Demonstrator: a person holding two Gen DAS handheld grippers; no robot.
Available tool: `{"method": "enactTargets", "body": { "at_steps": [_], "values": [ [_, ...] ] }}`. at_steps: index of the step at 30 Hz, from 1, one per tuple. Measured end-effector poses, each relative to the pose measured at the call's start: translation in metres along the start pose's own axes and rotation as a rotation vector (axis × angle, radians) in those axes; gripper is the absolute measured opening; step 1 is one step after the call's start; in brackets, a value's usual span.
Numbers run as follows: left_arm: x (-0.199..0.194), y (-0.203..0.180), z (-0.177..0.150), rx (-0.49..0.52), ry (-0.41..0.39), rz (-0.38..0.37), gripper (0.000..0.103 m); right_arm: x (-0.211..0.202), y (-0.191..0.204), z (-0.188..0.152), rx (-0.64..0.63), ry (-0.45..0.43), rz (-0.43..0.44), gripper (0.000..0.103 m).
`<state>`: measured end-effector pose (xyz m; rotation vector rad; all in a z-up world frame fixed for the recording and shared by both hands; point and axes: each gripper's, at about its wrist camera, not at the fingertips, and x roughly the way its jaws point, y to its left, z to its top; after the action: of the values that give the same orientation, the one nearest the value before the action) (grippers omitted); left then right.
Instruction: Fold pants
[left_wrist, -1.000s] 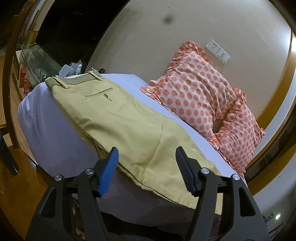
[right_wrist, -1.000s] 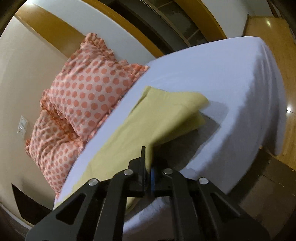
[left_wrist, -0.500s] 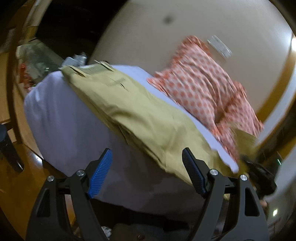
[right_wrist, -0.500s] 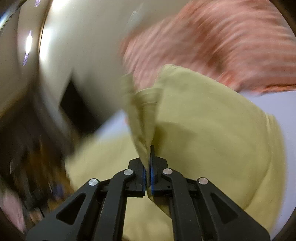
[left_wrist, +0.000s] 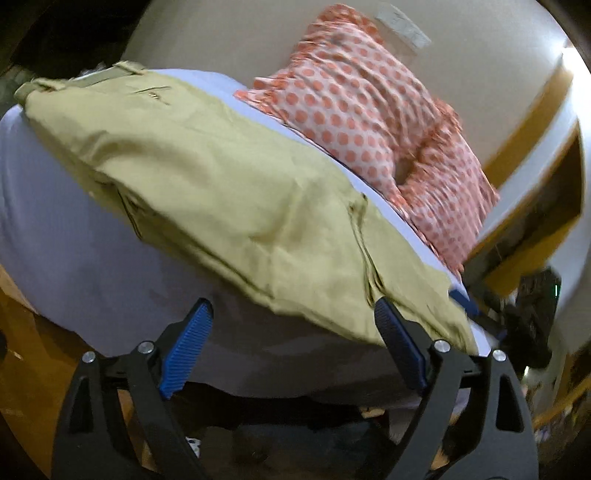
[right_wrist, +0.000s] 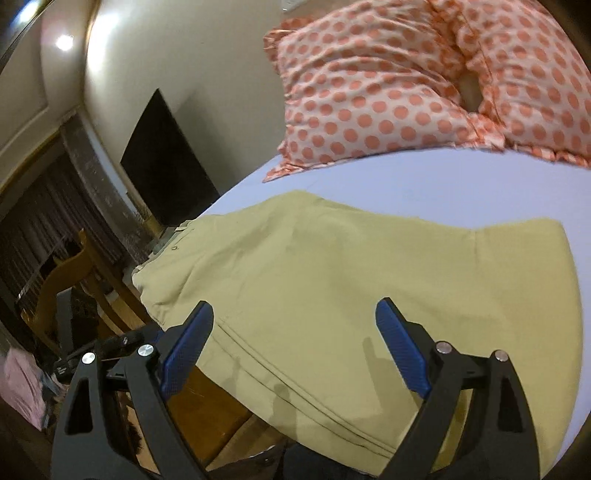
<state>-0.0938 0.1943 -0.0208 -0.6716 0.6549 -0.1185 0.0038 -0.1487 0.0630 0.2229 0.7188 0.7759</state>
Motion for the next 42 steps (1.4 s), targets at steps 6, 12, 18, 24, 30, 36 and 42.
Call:
{"method": "enactTargets", "body": {
  "at_steps": [6,12,18,24,30,36,42],
  "values": [
    [-0.01,0.013,0.031,-0.111,-0.056,0.021,0.09,0.004,0.001,-0.007,0.016,0.016,-0.003,0.091],
    [-0.022,0.044,0.057,-0.261,-0.13,0.006,0.089,0.008,-0.008,-0.011,0.053,0.024,-0.005,0.091],
    [-0.033,0.09,0.084,-0.445,-0.208,0.024,0.067,0.003,-0.018,-0.011,0.083,0.0,-0.011,0.092],
    [-0.03,0.089,0.103,-0.418,-0.205,0.181,0.025,-0.021,-0.042,-0.007,0.119,-0.017,-0.065,0.096],
    [-0.036,-0.048,0.137,0.089,-0.24,0.285,0.013,-0.075,-0.087,-0.005,0.224,-0.135,-0.2,0.098],
    [0.023,-0.231,0.064,0.694,-0.095,-0.018,0.013,-0.136,-0.129,-0.016,0.368,-0.28,-0.295,0.098],
    [0.116,-0.264,-0.065,0.985,0.318,-0.113,0.012,-0.166,-0.167,-0.03,0.563,-0.325,-0.225,0.098]
  ]
}}
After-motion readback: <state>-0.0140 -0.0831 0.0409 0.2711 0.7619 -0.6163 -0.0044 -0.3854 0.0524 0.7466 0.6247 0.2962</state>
